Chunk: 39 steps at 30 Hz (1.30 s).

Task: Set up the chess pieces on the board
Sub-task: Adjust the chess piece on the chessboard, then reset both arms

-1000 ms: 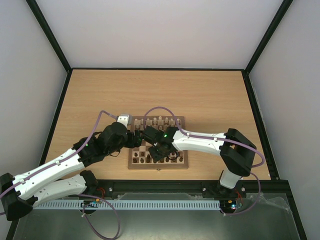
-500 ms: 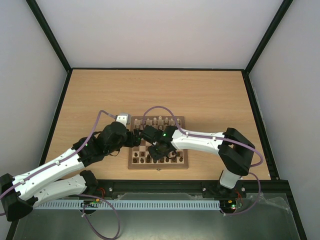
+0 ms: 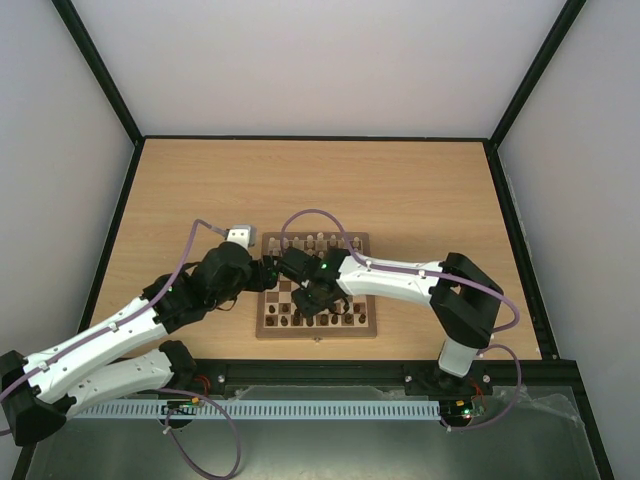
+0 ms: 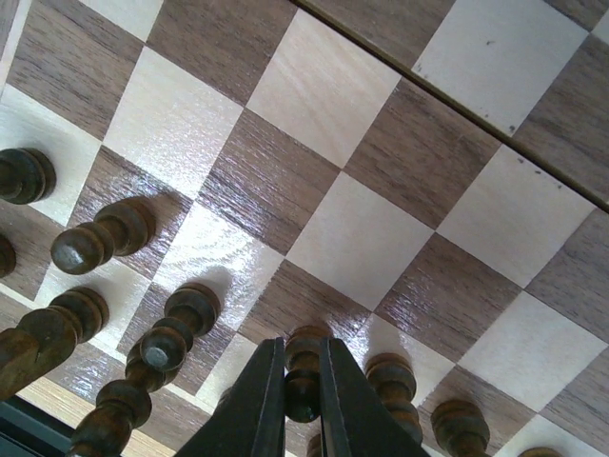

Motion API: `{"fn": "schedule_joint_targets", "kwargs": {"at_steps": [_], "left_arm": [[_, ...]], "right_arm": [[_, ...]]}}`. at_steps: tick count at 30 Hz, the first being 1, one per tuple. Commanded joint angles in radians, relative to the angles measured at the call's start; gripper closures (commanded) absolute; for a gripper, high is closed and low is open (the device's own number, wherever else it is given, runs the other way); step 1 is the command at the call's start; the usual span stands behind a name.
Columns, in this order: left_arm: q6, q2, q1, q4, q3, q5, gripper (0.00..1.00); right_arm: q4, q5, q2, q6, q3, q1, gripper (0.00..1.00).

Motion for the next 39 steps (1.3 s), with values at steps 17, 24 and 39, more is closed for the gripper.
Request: {"fn": "schedule_joint_targets", "kwargs": {"at_steps": [17, 24, 39], "left_arm": [[0.018, 0.010, 0.000, 0.059, 0.008, 0.049, 0.19], [0.016, 0.011, 0.000, 0.057, 0.010, 0.048, 0.19], [0.017, -0.007, 0.001, 0.030, 0.047, -0.035, 0.06]], "right_arm": [[0.016, 0.006, 0.062, -0.027, 0.056, 0.019, 0.91], [0.031, 0.004, 0.040, -0.030, 0.053, 0.019, 0.75], [0.127, 0.050, -0.238, -0.026, -0.056, 0.019, 0.04]]}}
